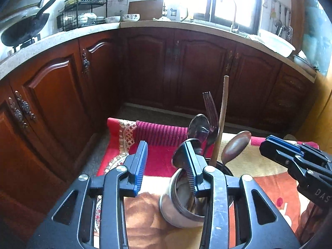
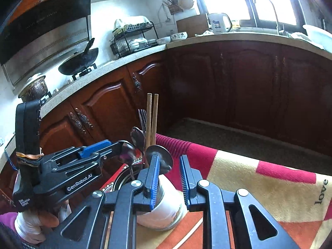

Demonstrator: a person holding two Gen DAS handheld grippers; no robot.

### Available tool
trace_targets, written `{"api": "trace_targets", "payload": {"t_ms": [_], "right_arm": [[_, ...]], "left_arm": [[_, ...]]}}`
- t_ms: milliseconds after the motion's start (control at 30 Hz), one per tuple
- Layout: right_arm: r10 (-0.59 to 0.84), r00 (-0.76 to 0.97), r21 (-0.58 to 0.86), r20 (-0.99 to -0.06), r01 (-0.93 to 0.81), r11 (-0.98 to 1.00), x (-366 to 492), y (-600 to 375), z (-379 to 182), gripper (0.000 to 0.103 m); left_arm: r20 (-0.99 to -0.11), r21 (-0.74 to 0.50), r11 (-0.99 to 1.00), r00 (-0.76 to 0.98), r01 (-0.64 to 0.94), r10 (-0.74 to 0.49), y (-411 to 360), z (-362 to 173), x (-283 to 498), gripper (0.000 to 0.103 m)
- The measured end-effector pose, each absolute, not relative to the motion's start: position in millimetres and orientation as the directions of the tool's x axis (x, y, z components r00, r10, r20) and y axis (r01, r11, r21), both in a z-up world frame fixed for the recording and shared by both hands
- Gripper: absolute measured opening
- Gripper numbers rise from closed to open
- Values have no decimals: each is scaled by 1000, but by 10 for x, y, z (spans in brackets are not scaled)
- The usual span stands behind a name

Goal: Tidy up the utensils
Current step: 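Open both grippers and withdraw them from the jar, then move both grippers back over the remaining chopstick, fork and white spoon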

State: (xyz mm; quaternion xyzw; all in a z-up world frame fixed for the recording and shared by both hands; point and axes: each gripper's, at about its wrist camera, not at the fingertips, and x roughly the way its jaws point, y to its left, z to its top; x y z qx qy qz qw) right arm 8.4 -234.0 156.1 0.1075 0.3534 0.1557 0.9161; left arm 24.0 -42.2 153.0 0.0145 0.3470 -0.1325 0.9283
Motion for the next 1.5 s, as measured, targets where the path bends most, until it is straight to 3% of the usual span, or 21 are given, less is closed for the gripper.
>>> {"api": "trace_targets", "payload": {"t_ms": [300,1000,1500], "right_arm": [[357,706,317,-612,-195,928,-125,-2412,1583,26],[299,692,298,-657,-125,946,-740,-2703,1499,27],[249,682,293,-688,-53,955,-1182,-3028,1363,32]], "left_arm": [[-640,-90,963,726,254,-251,-410,1614,11,45],[-666,-64,948,695,310,-272,-819,1568,-684,47],[-733,-88,919,599,385,-322,-1265,1230,-1009,51]]}}
